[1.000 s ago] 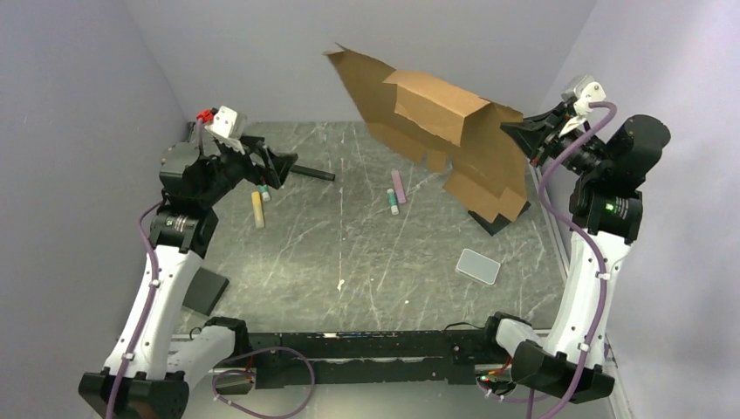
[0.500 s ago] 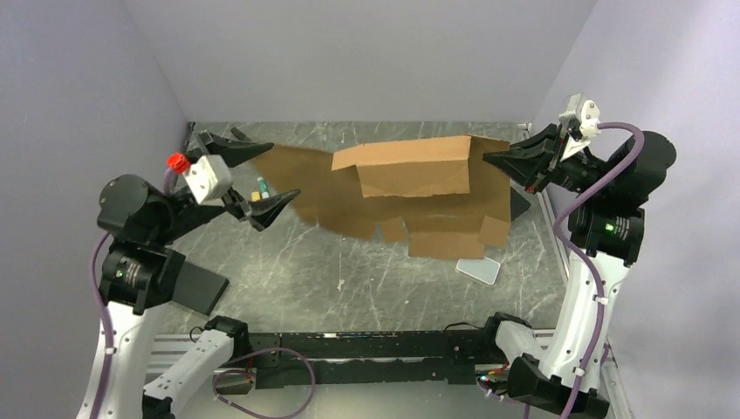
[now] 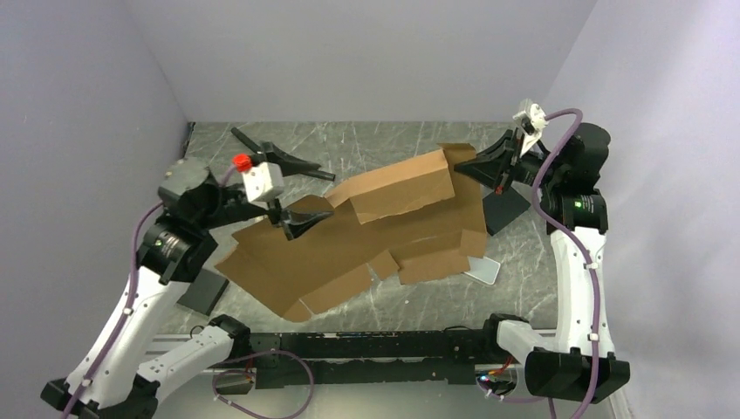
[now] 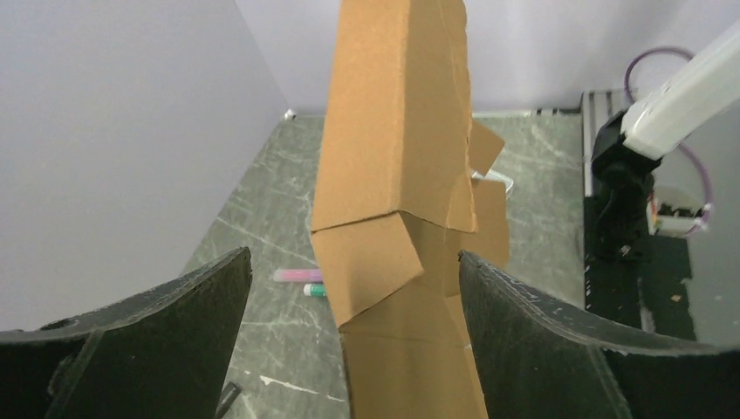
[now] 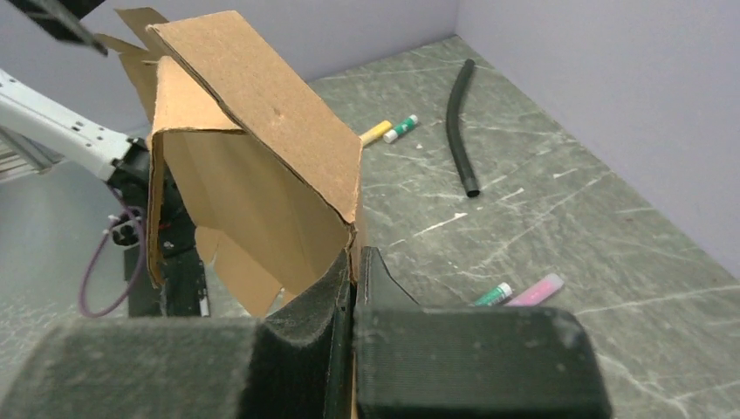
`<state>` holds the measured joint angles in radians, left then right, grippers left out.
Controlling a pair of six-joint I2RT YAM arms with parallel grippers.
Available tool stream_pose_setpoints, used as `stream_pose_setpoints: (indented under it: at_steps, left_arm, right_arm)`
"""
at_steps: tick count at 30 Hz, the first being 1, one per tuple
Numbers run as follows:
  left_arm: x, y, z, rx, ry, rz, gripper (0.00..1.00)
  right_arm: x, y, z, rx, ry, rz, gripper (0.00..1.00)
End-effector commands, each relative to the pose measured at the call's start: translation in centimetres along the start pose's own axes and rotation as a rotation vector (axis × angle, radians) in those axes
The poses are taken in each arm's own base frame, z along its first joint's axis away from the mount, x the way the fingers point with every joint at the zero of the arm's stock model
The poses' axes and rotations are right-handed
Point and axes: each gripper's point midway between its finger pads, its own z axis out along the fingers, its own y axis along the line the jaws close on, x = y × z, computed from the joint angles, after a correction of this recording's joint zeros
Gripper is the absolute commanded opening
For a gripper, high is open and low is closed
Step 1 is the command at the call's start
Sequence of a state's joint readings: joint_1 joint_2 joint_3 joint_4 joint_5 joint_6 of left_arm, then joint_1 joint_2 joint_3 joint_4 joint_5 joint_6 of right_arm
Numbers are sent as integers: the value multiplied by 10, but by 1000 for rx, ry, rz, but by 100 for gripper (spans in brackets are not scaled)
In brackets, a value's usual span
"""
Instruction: Fold the paper box
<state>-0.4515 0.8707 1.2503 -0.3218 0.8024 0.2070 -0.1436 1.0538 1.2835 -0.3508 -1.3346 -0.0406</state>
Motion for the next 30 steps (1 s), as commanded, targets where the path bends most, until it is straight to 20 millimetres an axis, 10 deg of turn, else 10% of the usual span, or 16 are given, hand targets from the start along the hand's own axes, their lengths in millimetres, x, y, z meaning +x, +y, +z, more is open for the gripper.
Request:
stream_pose_setpoints:
  at_steps: [1,8,17,30]
  left_arm:
    - [28,11,17,-62,72,118,92]
    - [60,24,44,-84,149,232,90]
    - [104,44,59,-161,310,326,61]
    - [106,77,39,-321,336,548,81]
  right_arm:
    - [3,-13,4,34,8,-54,0]
    - [20,-27,10,47,43,-72,0]
    - [23,-30,12,48,49,-75,0]
    - [25,-24,11,42,56,-105,0]
